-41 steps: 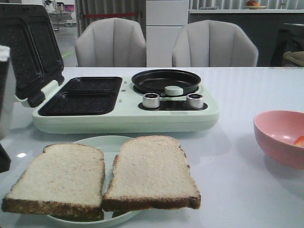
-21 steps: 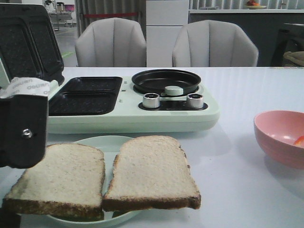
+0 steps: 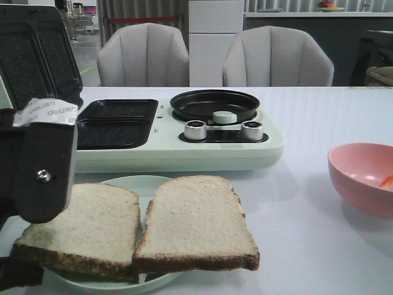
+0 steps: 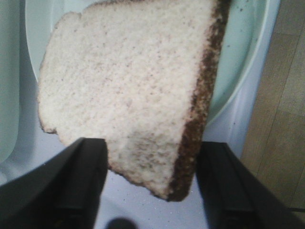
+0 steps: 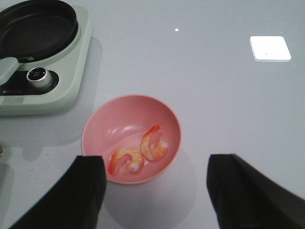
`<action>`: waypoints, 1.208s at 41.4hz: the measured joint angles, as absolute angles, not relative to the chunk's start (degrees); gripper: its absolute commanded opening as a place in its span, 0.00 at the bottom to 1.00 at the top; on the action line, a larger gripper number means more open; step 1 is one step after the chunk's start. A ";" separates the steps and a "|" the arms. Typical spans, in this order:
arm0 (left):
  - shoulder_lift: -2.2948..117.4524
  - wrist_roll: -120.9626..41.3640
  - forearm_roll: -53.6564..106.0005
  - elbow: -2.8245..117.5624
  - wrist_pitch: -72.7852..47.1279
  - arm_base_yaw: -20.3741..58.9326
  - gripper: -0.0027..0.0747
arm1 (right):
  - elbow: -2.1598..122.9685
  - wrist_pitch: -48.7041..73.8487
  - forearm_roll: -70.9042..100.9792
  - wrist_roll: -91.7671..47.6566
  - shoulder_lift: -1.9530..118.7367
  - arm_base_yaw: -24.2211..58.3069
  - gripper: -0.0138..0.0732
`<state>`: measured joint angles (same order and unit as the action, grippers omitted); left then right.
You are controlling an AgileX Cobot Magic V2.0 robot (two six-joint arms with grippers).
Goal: Make breakfast with bread and shrimp
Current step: 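Grasp the bread slice nearest the left gripper and lift it, then carry the bread slice over the sandwich maker plate and release it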
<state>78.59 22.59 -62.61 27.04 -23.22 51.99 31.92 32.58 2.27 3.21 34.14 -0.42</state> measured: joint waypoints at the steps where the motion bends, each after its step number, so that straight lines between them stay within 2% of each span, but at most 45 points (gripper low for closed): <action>1: 78.59 22.59 -62.61 27.04 -23.22 51.99 0.41 | 31.92 32.58 2.27 3.21 34.14 -0.42 0.80; 5: 78.59 22.59 -62.61 27.04 -23.09 51.99 0.26 | 31.92 32.58 2.27 3.21 34.14 -0.42 0.80; 9: 78.59 22.59 -62.48 27.04 -23.09 51.99 0.15 | 31.92 32.58 2.27 3.21 34.14 -0.42 0.80; 21: 77.30 22.59 -61.21 27.50 -24.09 51.99 0.16 | 31.92 32.58 2.27 3.21 34.14 -0.42 0.80; 32: 67.68 22.59 -62.74 32.08 -28.93 51.99 0.16 | 31.92 32.58 2.27 3.21 34.14 -0.42 0.80; 41: 62.41 22.59 -73.24 36.42 -31.26 51.99 0.16 | 31.92 32.58 2.27 3.21 34.14 -0.42 0.80; 50: 67.46 22.59 -86.48 40.66 -30.78 48.85 0.16 | 31.92 32.58 2.27 3.21 34.14 -0.42 0.80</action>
<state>67.46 22.59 -86.48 40.66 -30.78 48.85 31.92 32.58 2.27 3.21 34.14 -0.42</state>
